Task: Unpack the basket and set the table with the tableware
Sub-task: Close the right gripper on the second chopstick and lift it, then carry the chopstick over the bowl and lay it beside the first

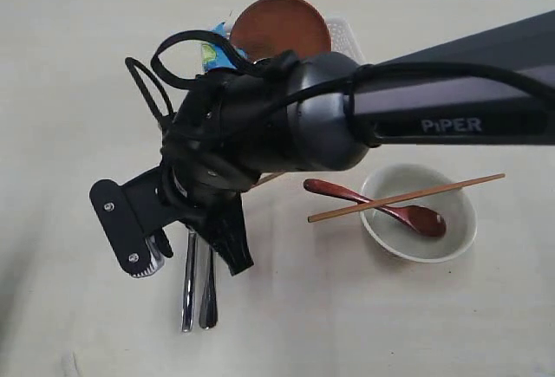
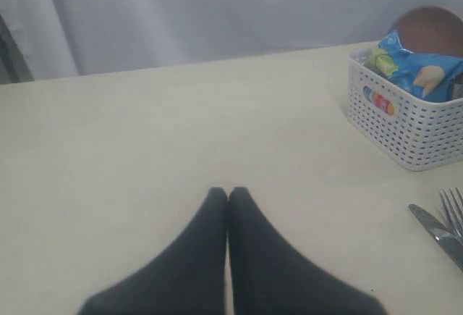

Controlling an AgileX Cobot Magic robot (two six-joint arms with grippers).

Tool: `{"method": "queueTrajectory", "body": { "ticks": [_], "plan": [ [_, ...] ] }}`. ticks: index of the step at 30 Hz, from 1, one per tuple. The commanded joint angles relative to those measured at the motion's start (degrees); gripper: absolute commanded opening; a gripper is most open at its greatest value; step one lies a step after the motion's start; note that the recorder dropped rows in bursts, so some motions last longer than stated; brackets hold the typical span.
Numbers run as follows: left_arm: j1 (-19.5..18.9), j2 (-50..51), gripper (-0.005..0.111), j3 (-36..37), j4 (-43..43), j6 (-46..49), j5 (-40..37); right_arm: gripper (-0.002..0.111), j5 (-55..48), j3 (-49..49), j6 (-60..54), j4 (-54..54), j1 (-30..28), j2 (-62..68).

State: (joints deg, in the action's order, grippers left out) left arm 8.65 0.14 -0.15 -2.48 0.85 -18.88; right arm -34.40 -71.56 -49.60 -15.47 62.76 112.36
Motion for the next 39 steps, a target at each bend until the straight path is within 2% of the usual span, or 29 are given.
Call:
{"method": "queueTrajectory", "body": {
  "ticks": [1, 9, 18, 24, 28, 33, 39],
  "plan": [
    [-0.1, -0.1, 0.0, 0.1, -0.1, -0.2, 0.6, 0.004, -5.5, -3.5, -0.2, -1.9, 0.2, -0.6],
    [-0.1, -0.1, 0.0, 0.1, -0.1, -0.2, 0.6, 0.004, -9.4, -5.2, 4.4, -5.7, 0.1, -6.3],
    [-0.1, -0.1, 0.0, 0.1, -0.1, -0.2, 0.6, -0.001, -20.7, -3.1, 8.9, -7.0, 0.0, -15.5],
    [-0.1, -0.1, 0.0, 0.1, -0.1, -0.2, 0.6, -0.001, -20.5, 4.9, 13.6, -6.0, -3.8, -23.1],
    [-0.1, -0.1, 0.0, 0.1, -0.1, -0.2, 0.6, -0.001, -19.9, 10.9, 13.1, -0.3, -7.2, -27.8],
    [-0.1, -0.1, 0.0, 0.1, -0.1, -0.2, 0.6, -0.001, -19.6, 16.2, 10.6, 6.6, -7.3, -29.4],
    [-0.1, -0.1, 0.0, 0.1, -0.1, -0.2, 0.6, -0.001, -8.3, 24.6, 7.8, 7.2, -7.3, -29.3]
  ]
}}
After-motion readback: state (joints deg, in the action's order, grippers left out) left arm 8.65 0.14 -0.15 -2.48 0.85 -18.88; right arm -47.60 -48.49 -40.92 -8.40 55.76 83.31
